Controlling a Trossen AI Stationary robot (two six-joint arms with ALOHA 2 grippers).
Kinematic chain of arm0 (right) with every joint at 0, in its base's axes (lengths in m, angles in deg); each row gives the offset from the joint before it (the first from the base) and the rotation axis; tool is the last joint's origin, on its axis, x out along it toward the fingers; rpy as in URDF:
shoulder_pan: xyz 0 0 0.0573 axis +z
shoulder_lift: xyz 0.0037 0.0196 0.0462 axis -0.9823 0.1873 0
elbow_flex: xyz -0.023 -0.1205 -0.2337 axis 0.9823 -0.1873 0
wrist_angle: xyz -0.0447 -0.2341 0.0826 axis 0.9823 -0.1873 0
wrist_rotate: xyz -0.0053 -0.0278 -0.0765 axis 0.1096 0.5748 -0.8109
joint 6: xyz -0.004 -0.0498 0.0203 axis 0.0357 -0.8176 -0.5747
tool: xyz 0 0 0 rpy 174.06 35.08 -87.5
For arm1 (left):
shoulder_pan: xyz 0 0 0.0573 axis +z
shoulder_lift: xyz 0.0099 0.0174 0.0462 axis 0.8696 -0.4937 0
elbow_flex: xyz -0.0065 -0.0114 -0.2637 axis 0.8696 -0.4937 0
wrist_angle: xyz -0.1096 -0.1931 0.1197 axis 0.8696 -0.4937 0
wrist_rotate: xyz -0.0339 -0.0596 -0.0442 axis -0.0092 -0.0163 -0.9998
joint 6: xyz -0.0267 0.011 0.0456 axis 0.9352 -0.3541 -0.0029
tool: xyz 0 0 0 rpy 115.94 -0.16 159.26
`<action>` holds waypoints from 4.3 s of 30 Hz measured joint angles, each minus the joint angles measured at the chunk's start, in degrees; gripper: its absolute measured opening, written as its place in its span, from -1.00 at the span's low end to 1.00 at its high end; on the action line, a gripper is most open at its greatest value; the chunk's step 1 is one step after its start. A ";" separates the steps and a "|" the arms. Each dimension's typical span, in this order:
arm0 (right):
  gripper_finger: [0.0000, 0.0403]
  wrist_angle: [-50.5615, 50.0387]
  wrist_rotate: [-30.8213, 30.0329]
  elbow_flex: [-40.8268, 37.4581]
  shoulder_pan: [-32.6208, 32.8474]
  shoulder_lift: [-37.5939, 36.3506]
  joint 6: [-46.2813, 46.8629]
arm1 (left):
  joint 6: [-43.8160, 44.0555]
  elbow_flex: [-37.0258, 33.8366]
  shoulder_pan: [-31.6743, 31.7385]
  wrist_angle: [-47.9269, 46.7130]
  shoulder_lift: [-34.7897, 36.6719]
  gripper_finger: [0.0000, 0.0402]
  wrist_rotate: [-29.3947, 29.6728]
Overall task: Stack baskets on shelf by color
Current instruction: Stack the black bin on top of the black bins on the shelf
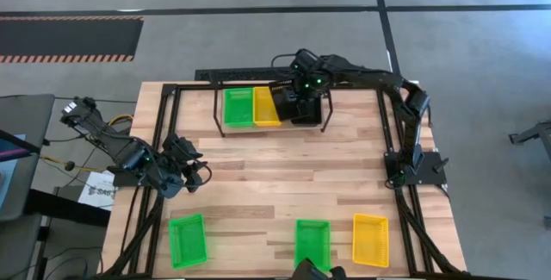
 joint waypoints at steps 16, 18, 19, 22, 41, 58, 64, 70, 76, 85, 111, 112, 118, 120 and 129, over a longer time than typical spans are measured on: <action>-1.00 13.74 5.36 0.11 2.21 -0.93 1.38 | -0.04 0.00 0.00 -0.46 0.00 -0.38 0.09; -1.00 13.81 5.19 0.11 2.93 -0.93 1.99 | -0.04 0.00 0.00 -0.46 0.00 -0.38 0.09; -1.00 13.37 4.85 0.11 3.50 -0.93 2.39 | -0.04 0.00 0.00 -0.46 0.00 -0.38 0.09; -1.00 10.64 1.40 0.11 5.87 -0.91 4.02 | -0.09 0.00 0.00 -0.46 0.00 -0.38 0.09; -1.00 -25.92 -22.82 12.94 8.56 -0.80 10.53 | -1.01 0.00 0.00 -0.42 0.01 -0.38 0.06; -1.00 -20.98 -24.34 5.70 7.75 -0.76 17.19 | -4.77 -0.01 0.00 -0.42 0.00 -0.38 -1.07; -1.00 -19.98 -24.27 5.70 7.07 -0.76 16.26 | -5.14 -0.02 0.00 -0.42 0.00 -0.38 -1.06; -1.00 -19.40 -23.60 5.70 6.78 -0.76 14.58 | -5.97 -0.02 0.00 -0.42 0.00 -0.38 -1.05; -1.00 -15.80 -22.58 5.70 6.72 -0.76 14.00 | -5.10 -0.02 0.00 -0.42 0.01 -0.38 -0.96; -1.00 -16.18 -22.53 5.70 6.25 -0.76 13.32 | -4.57 -0.02 0.00 -0.42 0.01 -0.38 -0.79; -0.98 -16.02 -22.60 5.70 7.29 -0.76 12.02 | -1.92 -0.02 0.00 -0.37 0.00 -0.38 -0.70; -0.98 -16.04 -22.64 5.70 7.27 -0.76 12.02 | -1.90 -0.02 0.00 -0.37 0.00 -0.38 -0.70; -0.97 -16.16 -22.77 5.70 7.22 -0.76 11.98 | -1.84 -0.02 0.00 0.09 0.00 -0.38 -0.59; -0.97 -16.15 -22.77 5.70 7.23 -0.76 11.52 | -1.84 -0.02 0.00 0.09 0.00 -0.38 -0.59; -0.98 -16.15 -22.77 5.70 7.22 -0.76 10.95 | -1.62 -0.02 0.00 0.09 0.00 -0.38 -0.55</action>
